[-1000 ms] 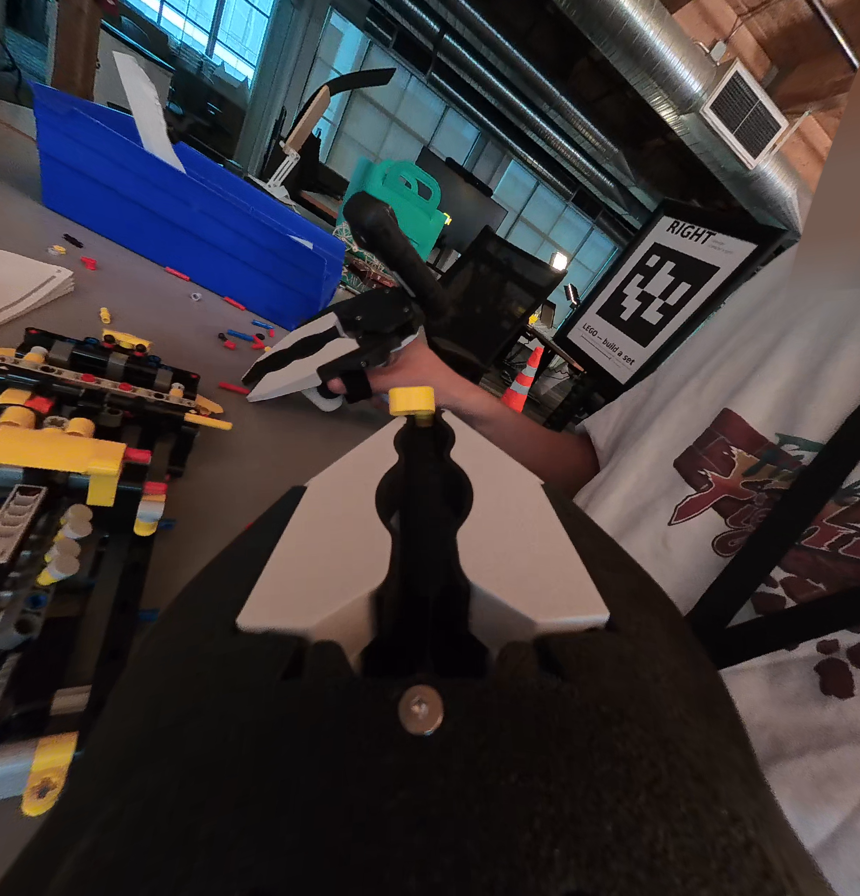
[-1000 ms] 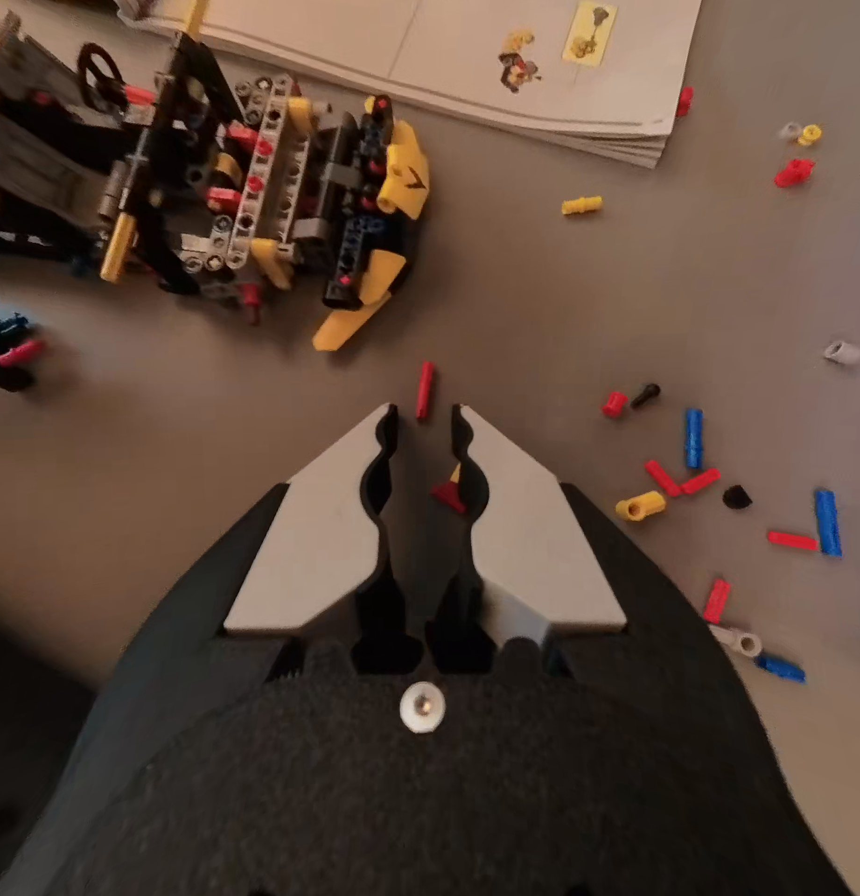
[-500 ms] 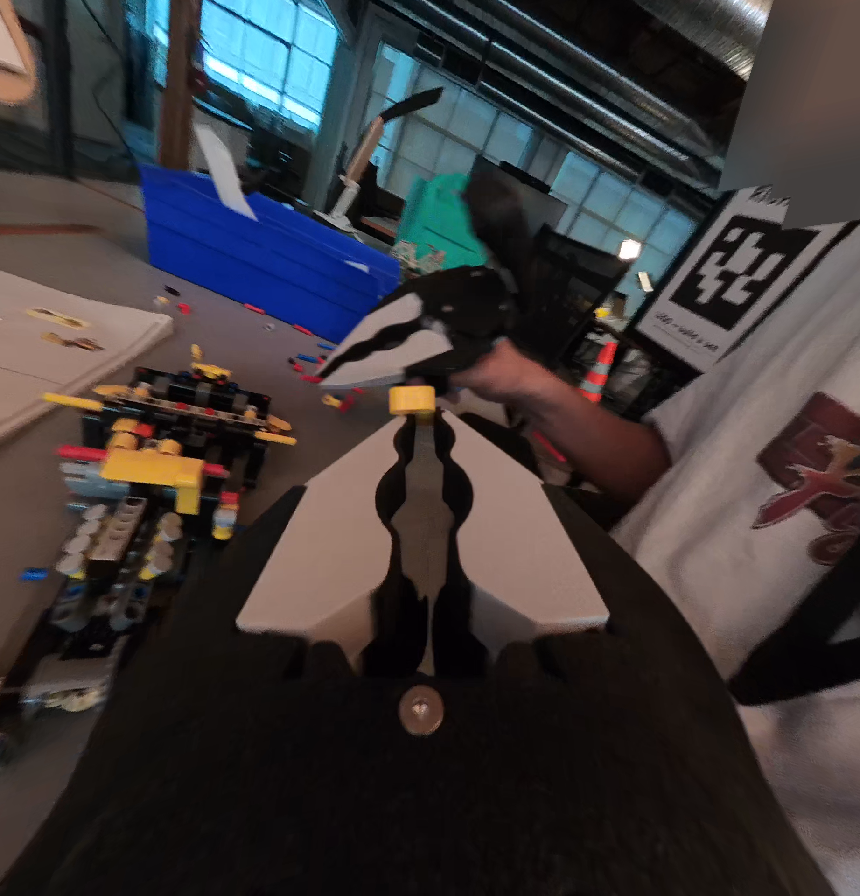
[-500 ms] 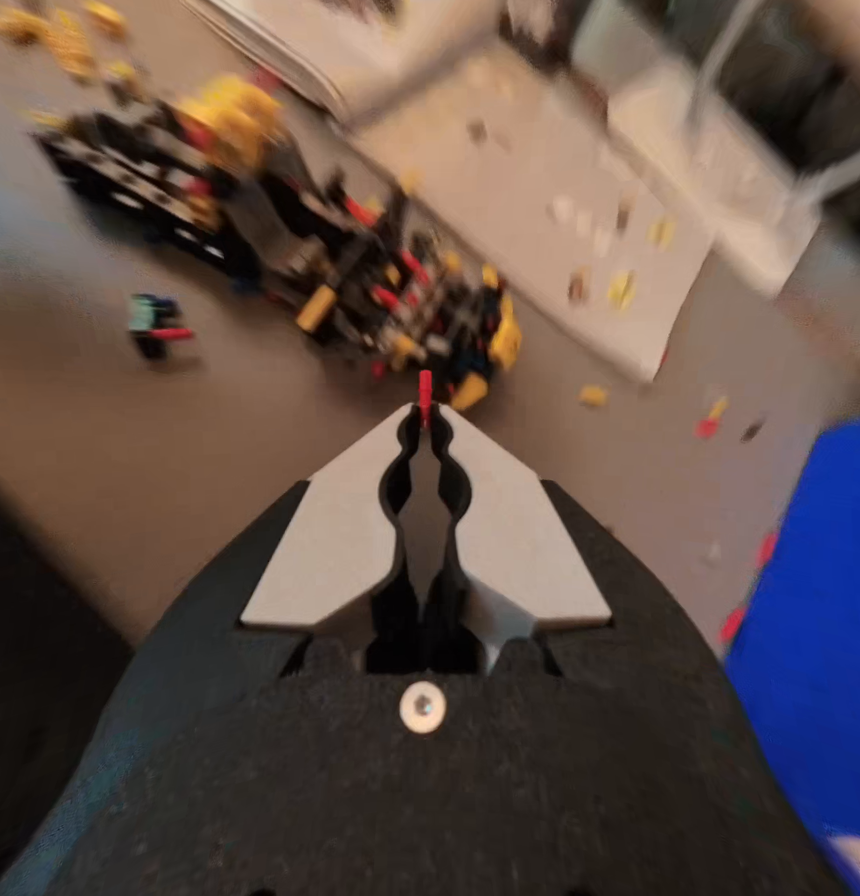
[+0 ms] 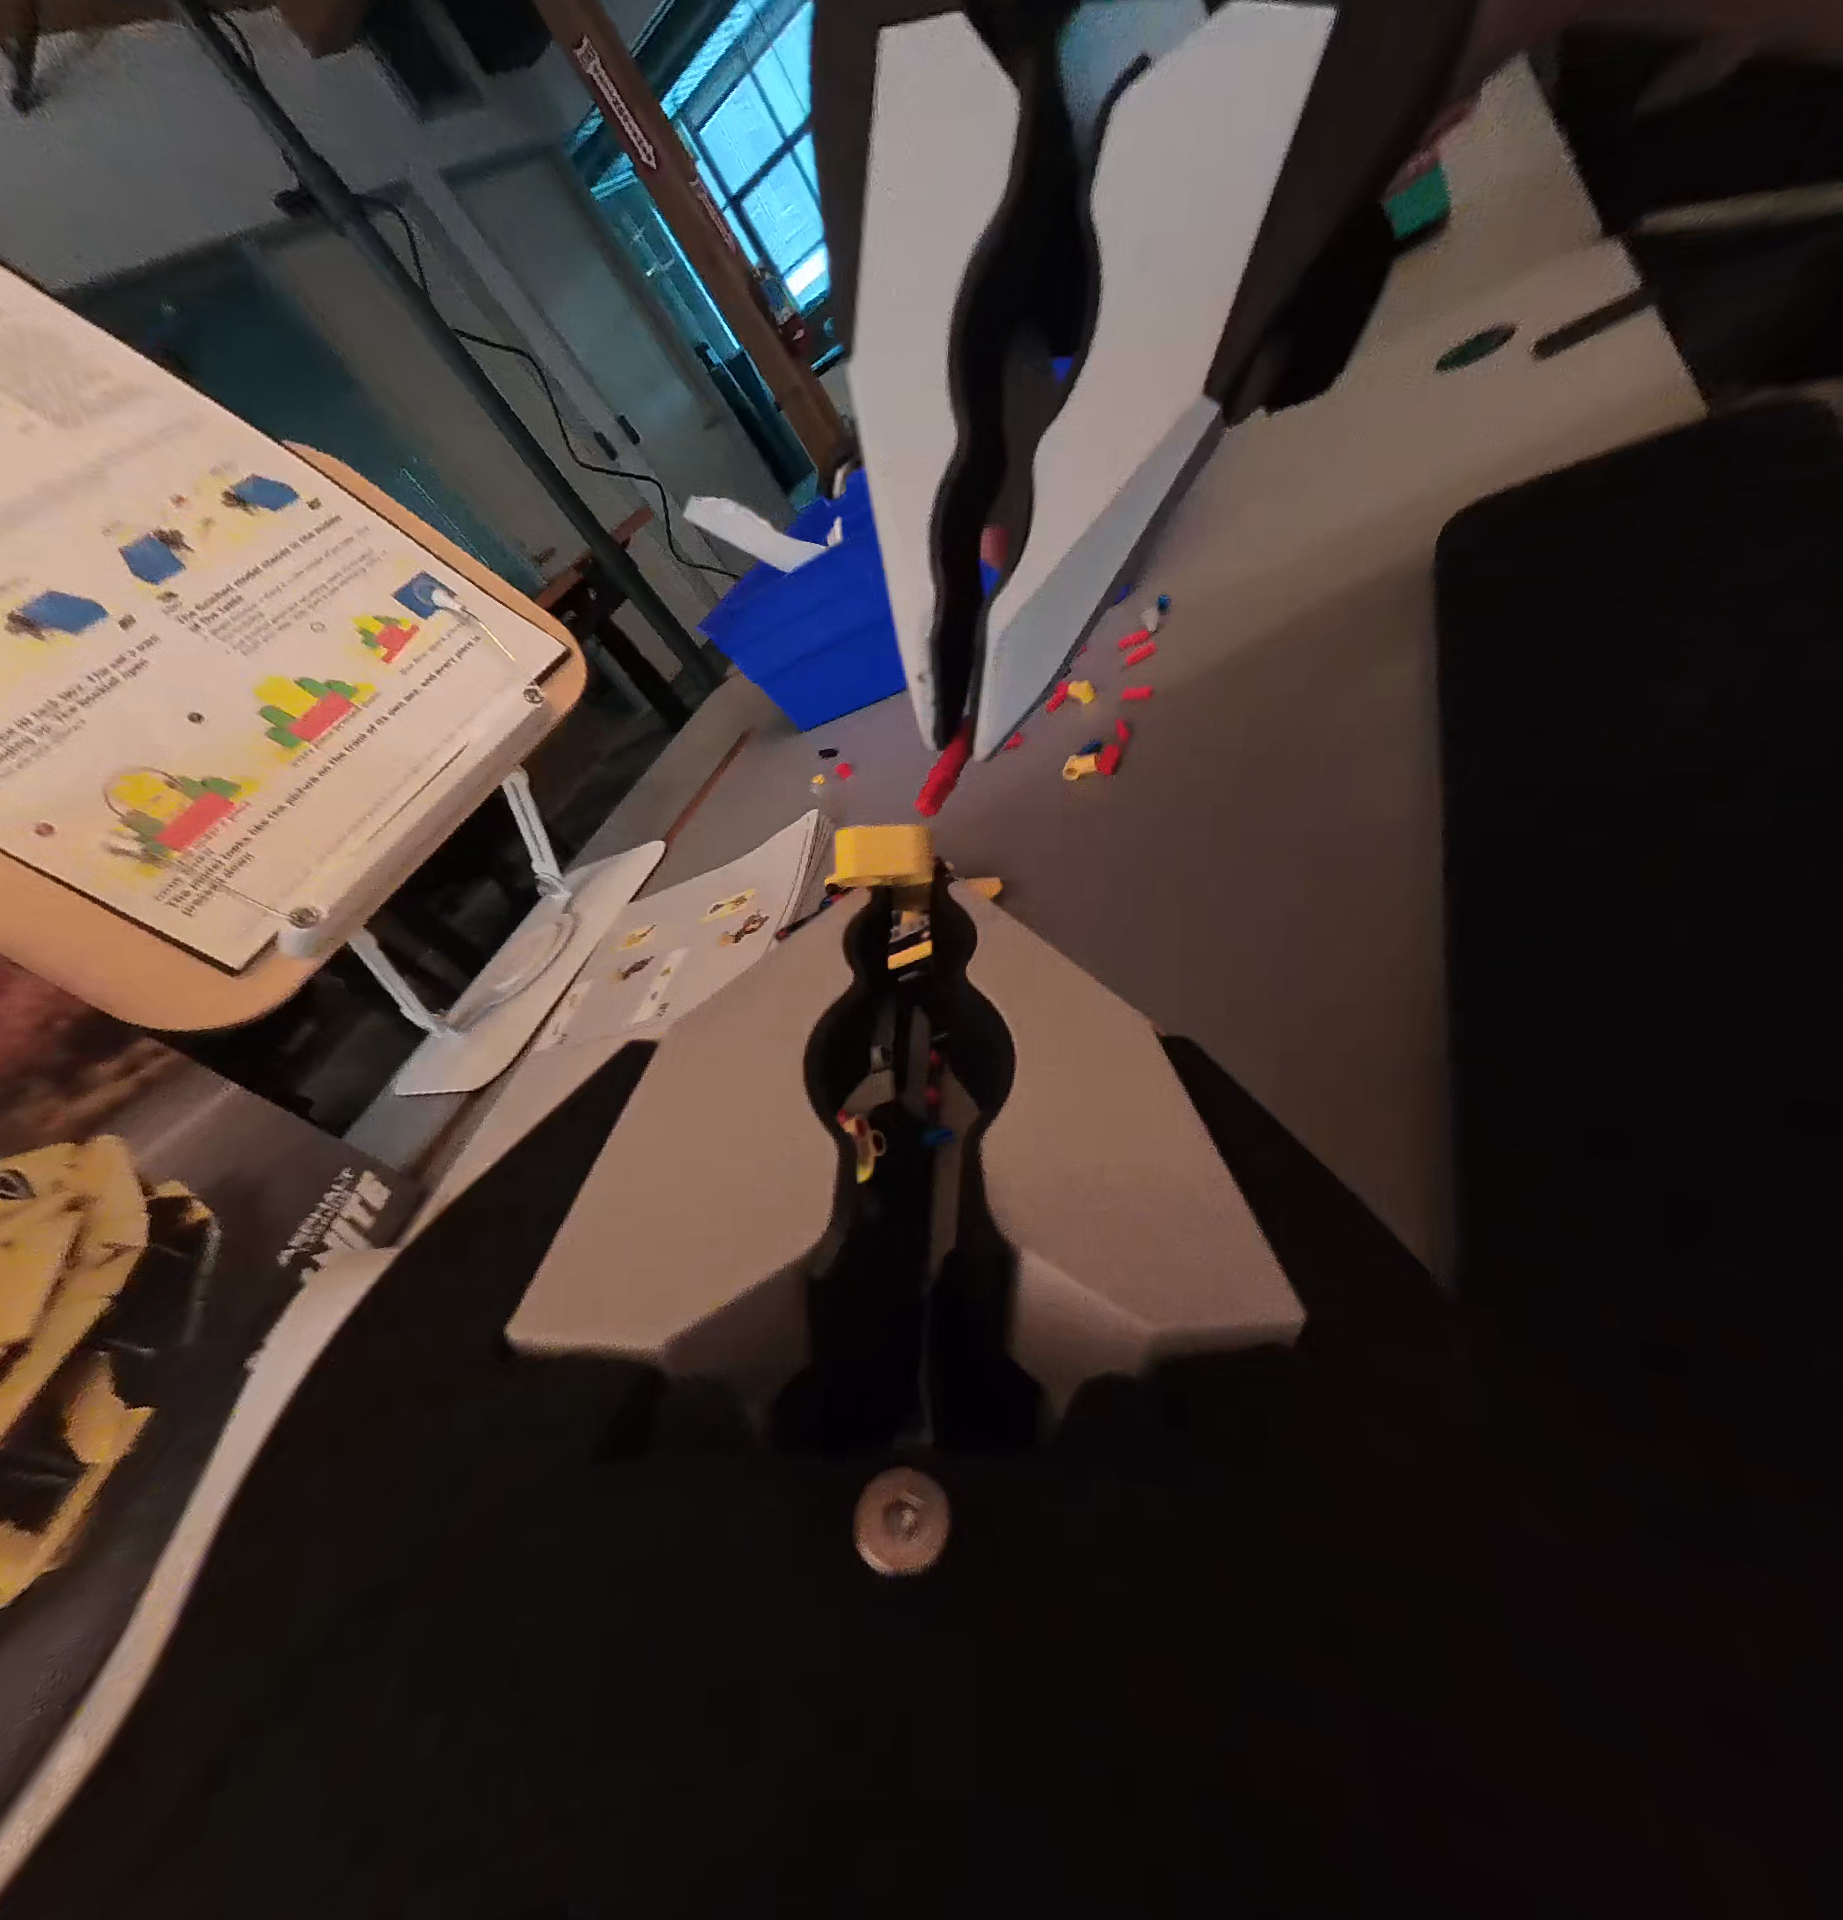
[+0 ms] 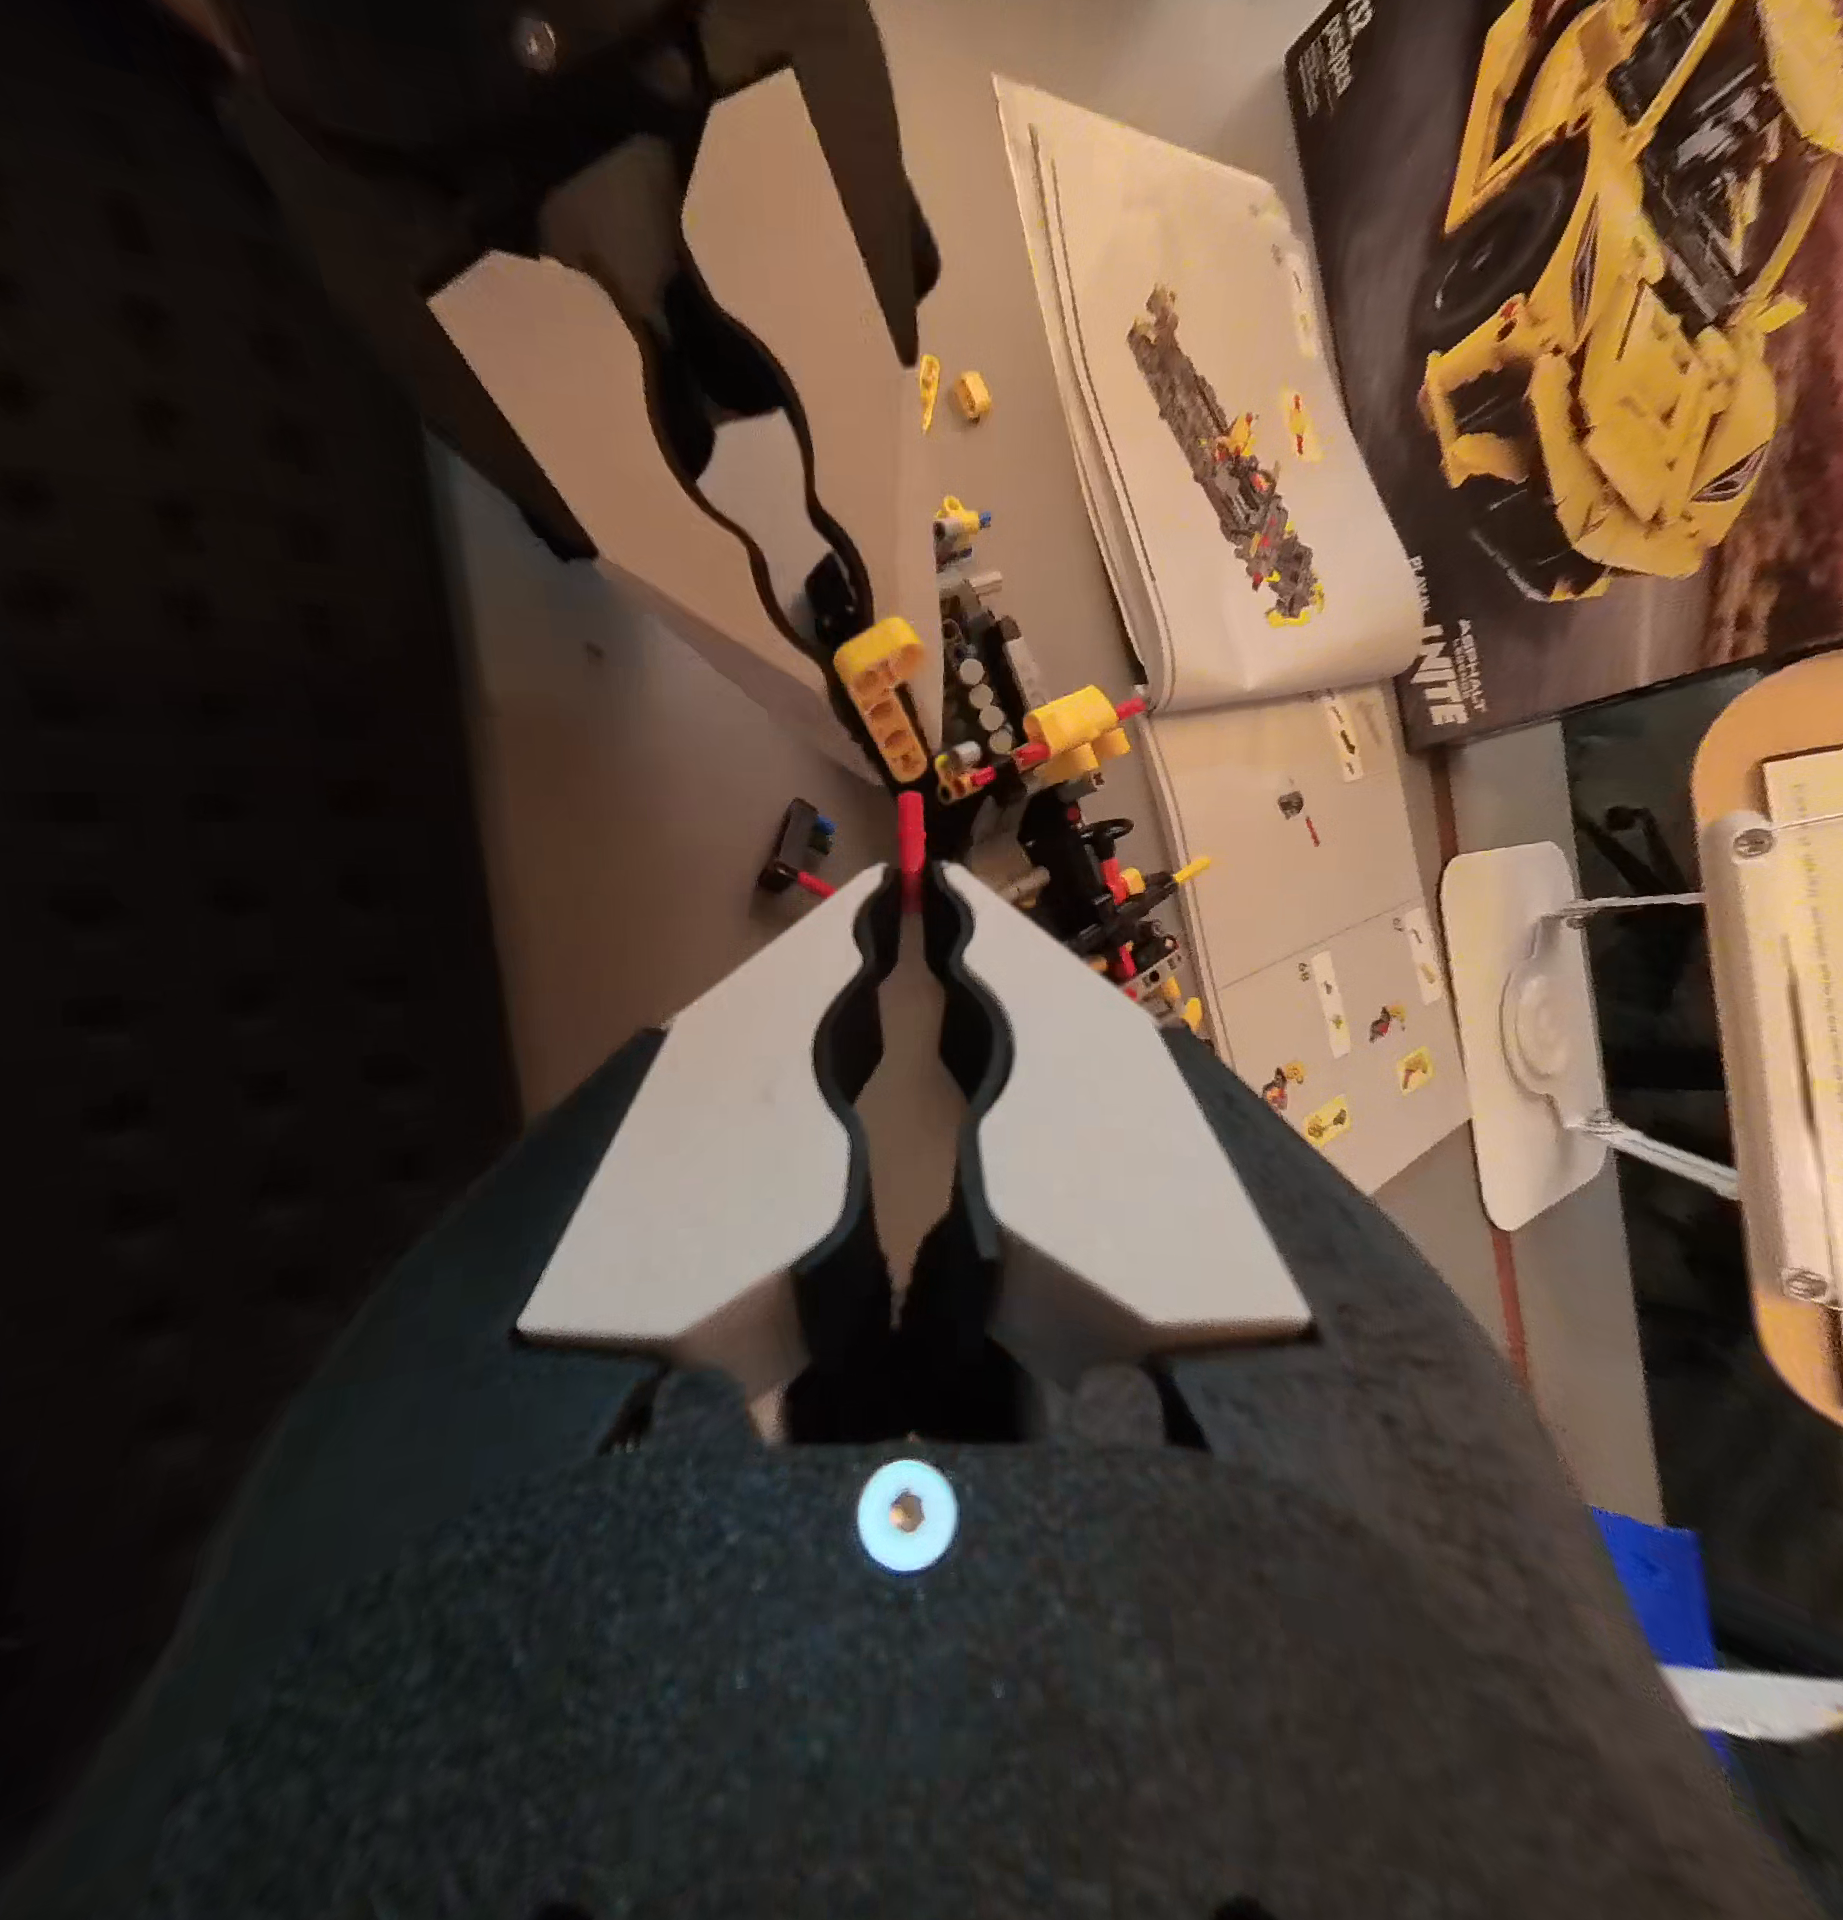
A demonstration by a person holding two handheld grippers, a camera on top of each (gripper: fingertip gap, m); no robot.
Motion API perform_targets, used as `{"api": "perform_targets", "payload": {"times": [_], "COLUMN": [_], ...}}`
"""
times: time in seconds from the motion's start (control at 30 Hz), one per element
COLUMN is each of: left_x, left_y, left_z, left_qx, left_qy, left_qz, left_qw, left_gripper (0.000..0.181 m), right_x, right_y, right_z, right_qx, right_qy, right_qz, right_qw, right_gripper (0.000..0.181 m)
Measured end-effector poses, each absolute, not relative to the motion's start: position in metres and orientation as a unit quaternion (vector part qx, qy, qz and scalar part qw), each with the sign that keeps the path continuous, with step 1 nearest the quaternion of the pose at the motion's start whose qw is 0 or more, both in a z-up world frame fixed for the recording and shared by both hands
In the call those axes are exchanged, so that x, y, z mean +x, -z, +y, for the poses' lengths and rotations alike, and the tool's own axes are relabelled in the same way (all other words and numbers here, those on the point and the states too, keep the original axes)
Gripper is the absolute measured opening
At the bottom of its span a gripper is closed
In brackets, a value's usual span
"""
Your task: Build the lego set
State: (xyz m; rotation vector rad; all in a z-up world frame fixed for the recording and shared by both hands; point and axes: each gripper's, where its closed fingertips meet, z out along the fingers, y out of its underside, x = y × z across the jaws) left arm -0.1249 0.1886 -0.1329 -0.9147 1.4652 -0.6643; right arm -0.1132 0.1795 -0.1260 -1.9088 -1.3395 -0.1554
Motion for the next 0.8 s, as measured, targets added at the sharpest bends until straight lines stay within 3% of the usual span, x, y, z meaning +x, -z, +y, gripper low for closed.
{"api": "perform_targets", "payload": {"times": [0.27, 0.8], "left_x": [-0.122, -0.122], "left_y": [0.144, 0.156], "left_z": [0.185, 0.187], "left_qx": [-0.365, -0.336], "left_qy": [0.229, 0.156], "left_qz": [0.664, 0.691], "left_qw": [0.611, 0.621], "left_gripper": [0.007, 0.007], "right_x": [-0.111, -0.115], "right_y": [0.138, 0.152], "right_z": [0.185, 0.187], "right_qx": [-0.713, -0.682], "right_qy": [0.178, 0.201], "right_qz": [-0.578, -0.62], "right_qw": [0.355, 0.331], "right_gripper": [0.003, 0.003]}}
